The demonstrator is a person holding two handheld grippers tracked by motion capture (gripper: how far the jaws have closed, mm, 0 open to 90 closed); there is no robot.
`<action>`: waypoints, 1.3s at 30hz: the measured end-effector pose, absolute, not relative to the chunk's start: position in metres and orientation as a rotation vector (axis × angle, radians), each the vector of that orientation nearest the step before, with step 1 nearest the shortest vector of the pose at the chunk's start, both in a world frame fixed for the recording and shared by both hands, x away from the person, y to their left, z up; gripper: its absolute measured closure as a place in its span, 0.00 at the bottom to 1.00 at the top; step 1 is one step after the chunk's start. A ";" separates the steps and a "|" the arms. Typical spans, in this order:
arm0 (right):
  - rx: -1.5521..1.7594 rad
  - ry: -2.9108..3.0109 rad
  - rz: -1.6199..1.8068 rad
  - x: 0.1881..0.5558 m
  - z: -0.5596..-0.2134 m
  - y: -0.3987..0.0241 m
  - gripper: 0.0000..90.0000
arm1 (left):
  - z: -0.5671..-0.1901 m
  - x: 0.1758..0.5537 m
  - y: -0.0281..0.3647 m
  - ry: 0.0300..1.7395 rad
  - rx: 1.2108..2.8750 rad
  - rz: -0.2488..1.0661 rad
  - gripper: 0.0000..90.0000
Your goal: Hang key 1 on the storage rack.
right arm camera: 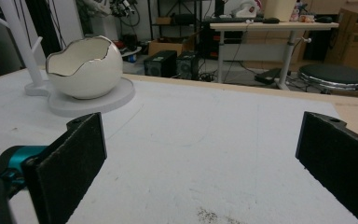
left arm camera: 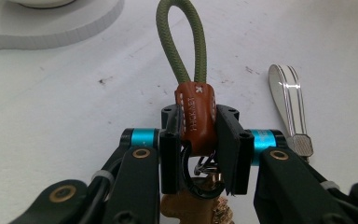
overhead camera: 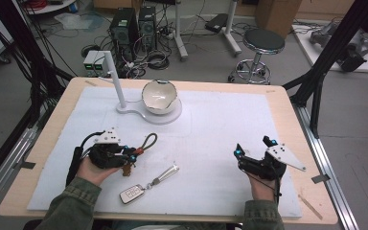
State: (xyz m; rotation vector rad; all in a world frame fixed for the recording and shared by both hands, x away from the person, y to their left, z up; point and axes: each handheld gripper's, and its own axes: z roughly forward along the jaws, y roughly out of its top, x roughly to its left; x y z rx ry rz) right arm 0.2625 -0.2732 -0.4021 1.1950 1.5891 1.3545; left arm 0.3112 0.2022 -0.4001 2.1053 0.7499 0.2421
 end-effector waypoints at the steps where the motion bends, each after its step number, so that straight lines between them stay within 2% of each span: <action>1: 1.195 1.588 1.353 0.263 -0.402 -0.273 0.00 | -0.400 0.311 0.204 0.758 2.098 0.241 0.80; 39: 1.202 1.584 1.355 0.263 -0.402 -0.274 0.00 | -0.381 0.321 0.255 0.888 1.964 0.326 0.80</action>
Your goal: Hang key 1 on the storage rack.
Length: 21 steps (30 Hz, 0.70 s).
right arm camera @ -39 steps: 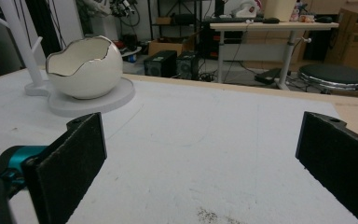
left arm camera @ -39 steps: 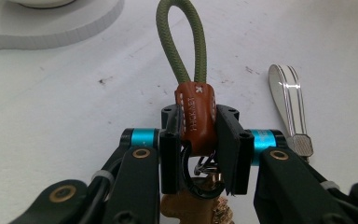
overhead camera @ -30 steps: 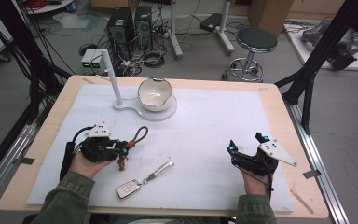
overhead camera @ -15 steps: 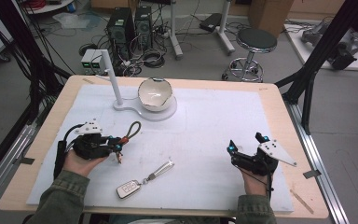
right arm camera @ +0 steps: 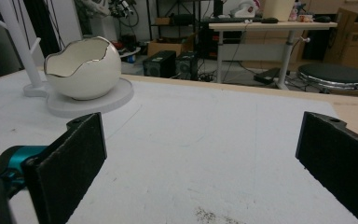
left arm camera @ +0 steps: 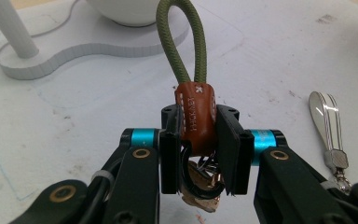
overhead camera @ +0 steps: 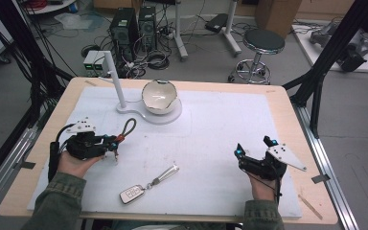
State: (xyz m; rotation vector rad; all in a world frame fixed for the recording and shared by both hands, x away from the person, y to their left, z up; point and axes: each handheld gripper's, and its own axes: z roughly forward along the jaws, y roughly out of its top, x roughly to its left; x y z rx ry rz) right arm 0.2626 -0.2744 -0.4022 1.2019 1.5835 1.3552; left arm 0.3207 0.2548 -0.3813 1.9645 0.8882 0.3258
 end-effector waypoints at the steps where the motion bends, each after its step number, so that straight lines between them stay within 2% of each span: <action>1: 1.200 1.582 1.357 0.263 -0.402 -0.275 0.00 | -0.380 0.321 0.257 0.892 1.959 0.324 0.80; 21: 1.195 1.582 1.342 0.262 -0.402 -0.274 0.00 | -0.340 0.340 0.280 0.934 1.886 0.390 0.80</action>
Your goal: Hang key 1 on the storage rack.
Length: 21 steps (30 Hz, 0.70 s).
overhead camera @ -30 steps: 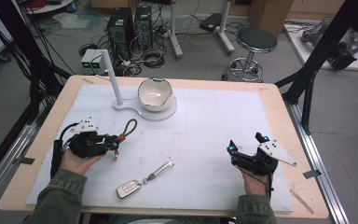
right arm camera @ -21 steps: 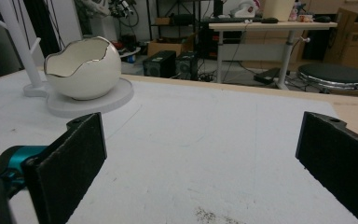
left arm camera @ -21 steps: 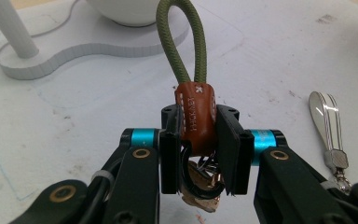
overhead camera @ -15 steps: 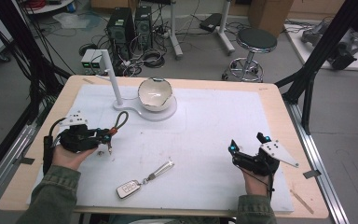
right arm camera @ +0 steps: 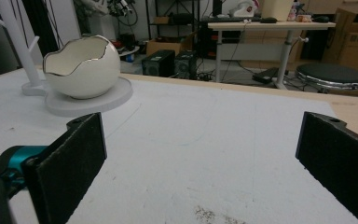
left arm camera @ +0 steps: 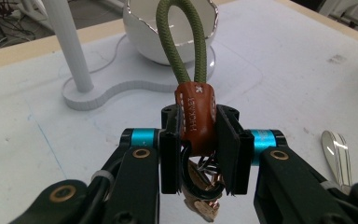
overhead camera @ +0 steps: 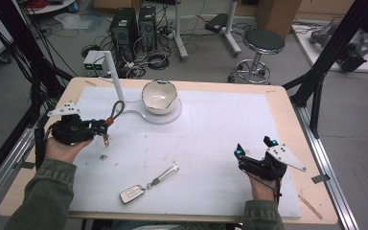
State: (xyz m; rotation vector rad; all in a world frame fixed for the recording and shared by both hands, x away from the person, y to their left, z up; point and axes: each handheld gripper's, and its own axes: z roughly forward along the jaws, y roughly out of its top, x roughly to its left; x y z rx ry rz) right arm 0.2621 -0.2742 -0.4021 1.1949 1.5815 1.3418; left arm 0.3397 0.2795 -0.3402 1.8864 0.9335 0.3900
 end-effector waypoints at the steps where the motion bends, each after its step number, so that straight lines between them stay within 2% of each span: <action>1: 1.194 1.583 1.341 0.262 -0.402 -0.274 0.00 | -0.338 0.341 0.280 0.936 1.884 0.396 0.80; 21: 1.201 1.580 1.343 0.262 -0.402 -0.274 0.00 | -0.301 0.367 0.298 0.977 1.848 0.459 0.80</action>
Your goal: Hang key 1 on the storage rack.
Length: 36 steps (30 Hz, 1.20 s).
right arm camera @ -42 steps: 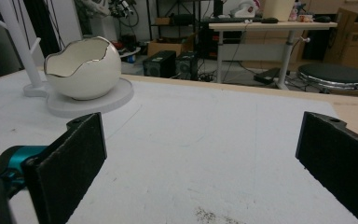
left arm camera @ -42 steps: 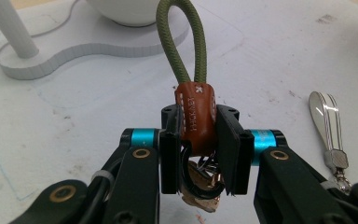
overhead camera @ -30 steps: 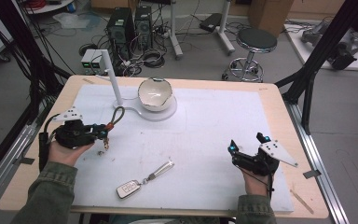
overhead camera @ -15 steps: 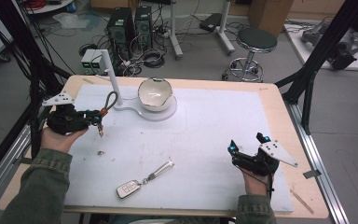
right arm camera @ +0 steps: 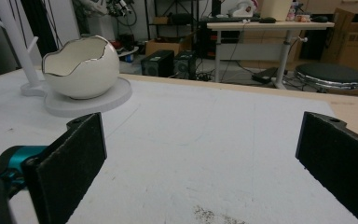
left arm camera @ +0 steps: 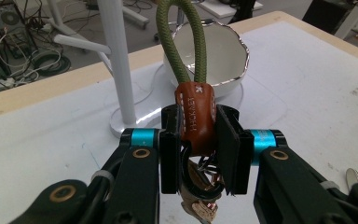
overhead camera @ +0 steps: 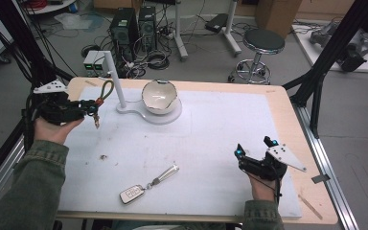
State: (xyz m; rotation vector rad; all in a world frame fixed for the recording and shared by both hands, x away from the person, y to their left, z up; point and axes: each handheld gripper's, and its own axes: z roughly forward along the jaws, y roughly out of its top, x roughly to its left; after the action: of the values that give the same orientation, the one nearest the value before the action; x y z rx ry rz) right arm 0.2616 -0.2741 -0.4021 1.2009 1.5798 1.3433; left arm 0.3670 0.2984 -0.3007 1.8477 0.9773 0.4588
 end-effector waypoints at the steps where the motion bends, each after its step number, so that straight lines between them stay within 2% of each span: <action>1: 1.200 1.581 1.342 0.262 -0.402 -0.274 0.00 | -0.299 0.368 0.299 0.980 1.853 0.463 0.80; 20: 1.207 1.571 1.342 0.262 -0.403 -0.275 0.00 | -0.273 0.383 0.292 0.968 1.845 0.515 0.80; 36: 1.216 1.568 1.344 0.261 -0.403 -0.276 0.00 | -0.281 0.403 0.287 1.017 1.862 0.553 0.80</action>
State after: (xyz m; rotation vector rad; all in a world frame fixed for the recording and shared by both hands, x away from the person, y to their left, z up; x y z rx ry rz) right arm 0.2610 -0.2757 -0.4027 1.2161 1.5676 1.3443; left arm 0.4029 0.2875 -0.2810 1.8615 1.0169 0.5531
